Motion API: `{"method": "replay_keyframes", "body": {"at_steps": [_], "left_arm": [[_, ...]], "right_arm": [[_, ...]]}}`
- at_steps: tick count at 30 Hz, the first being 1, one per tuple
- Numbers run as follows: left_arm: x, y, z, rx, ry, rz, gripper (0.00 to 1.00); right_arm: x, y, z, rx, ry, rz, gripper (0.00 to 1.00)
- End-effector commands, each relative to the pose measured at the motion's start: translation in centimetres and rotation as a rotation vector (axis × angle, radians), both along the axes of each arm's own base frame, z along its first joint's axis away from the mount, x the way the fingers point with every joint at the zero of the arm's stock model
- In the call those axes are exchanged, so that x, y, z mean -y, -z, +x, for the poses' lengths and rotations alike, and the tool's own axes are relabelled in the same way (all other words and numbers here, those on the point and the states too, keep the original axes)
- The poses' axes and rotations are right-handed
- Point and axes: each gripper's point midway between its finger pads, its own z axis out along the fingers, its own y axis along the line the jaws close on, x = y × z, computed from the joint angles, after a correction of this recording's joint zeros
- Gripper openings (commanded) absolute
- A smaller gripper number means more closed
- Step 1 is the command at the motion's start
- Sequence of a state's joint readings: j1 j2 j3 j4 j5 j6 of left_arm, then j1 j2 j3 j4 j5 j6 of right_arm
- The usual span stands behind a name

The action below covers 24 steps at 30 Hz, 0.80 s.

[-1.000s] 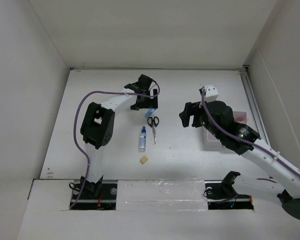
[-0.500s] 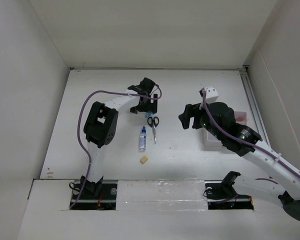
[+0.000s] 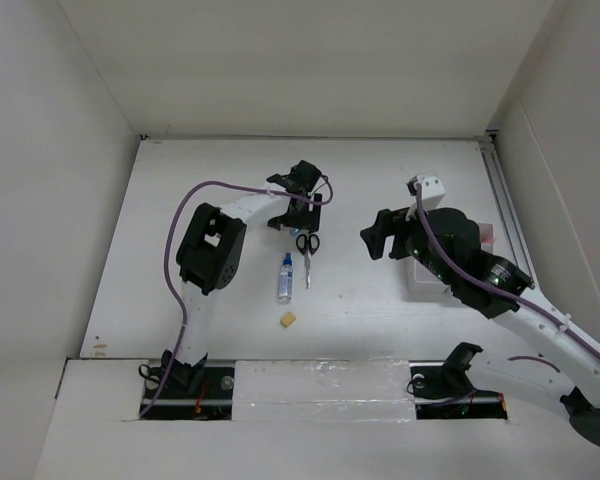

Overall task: Sort the stationery into containers
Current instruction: Pick up the stationery from the center of the board.

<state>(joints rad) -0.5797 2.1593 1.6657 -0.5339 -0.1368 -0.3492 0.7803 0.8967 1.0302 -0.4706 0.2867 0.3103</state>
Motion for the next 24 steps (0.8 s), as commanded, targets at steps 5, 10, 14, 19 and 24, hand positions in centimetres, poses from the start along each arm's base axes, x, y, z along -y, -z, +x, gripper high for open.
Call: {"method": "replay_keyframes", "body": {"at_steps": [5, 10, 14, 19, 24], "left_arm": [[-0.1, 0.5, 0.6, 0.006, -0.003, 0.039, 0.75], [0.4, 0.7, 0.5, 0.003, 0.006, 0.015, 0.63], [0.4, 1.8, -0.1, -0.023, 0.014, 0.011, 0.36], [0.7, 2.5, -0.6, -0.048, 0.012, -0.007, 0.00], [0.9, 1.2, 0.0, -0.013, 0.002, -0.026, 0.00]], "right_arm": [[-0.2, -1.4, -0.3, 0.047, -0.018, 0.047, 0.81], [-0.5, -1.4, -0.6, 0.044, -0.036, 0.049, 0.81], [-0.4, -1.4, -0.5, 0.046, -0.027, 0.047, 0.81], [0.2, -2.2, -0.6, 0.065, -0.008, 0.057, 0.80], [0.8, -2.5, -0.5, 0.077, 0.022, 0.057, 0.80]]}}
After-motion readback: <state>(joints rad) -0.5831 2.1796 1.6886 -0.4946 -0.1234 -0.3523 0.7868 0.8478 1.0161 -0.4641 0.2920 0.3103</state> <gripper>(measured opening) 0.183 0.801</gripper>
